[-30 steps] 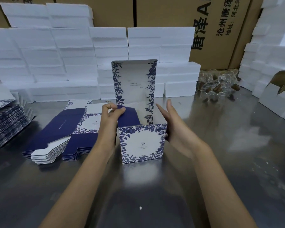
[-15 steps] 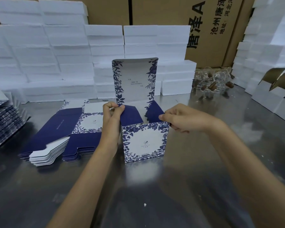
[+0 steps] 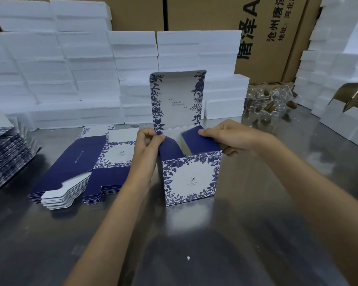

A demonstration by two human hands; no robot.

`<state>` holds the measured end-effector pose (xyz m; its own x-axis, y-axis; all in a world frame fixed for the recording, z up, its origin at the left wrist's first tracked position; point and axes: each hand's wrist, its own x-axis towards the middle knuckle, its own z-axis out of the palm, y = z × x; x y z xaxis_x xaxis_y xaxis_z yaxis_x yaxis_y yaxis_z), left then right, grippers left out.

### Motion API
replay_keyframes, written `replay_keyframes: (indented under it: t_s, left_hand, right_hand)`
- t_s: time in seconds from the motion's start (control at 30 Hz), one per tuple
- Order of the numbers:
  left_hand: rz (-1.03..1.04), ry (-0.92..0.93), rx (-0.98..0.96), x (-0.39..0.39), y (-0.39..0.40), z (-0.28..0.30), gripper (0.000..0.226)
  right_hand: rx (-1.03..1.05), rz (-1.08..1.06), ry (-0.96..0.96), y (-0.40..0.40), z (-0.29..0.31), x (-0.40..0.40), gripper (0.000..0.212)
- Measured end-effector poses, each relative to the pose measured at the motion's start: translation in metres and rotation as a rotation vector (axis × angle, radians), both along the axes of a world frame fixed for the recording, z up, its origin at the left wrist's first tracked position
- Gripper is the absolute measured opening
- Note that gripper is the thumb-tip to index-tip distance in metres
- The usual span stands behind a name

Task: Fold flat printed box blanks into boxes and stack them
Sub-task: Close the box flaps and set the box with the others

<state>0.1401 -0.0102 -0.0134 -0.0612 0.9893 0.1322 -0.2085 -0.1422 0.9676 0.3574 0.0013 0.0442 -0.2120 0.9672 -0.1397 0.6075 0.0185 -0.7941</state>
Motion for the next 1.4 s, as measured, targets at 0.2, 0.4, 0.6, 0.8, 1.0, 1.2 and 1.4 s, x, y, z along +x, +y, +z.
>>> replay_keyframes:
  t_s: [0.2, 0.4, 0.6, 0.8, 1.0, 1.2, 1.4]
  left_hand:
    - [-0.047, 0.044, -0.031, -0.007, 0.002, 0.002, 0.018]
    - [-0.103, -0.024, 0.017, -0.009, 0.003, 0.0, 0.038]
    - [-0.001, 0.025, -0.004, -0.008, 0.002, 0.002, 0.019]
    - [-0.012, 0.113, 0.013, -0.013, -0.001, 0.008, 0.024]
    - [-0.074, 0.34, -0.082, -0.008, 0.005, 0.031, 0.023]
    - [-0.023, 0.564, -0.108, 0.021, 0.011, 0.048, 0.014]
    - [-0.021, 0.519, -0.079, 0.022, 0.011, 0.045, 0.014]
  right_hand:
    - [0.123, -0.079, 0.16, 0.014, -0.02, -0.005, 0.043]
    - [0.227, -0.141, 0.224, 0.011, -0.015, 0.001, 0.027]
    - [0.151, -0.048, 0.747, 0.006, -0.008, 0.008, 0.043]
    - [0.153, -0.017, 0.409, 0.003, -0.025, -0.001, 0.009]
    - [0.061, -0.076, 0.397, 0.004, -0.009, -0.023, 0.03]
    - [0.091, -0.243, 0.267, 0.008, -0.009, -0.05, 0.015]
    - [0.094, -0.261, 0.366, 0.009, -0.014, -0.048, 0.015]
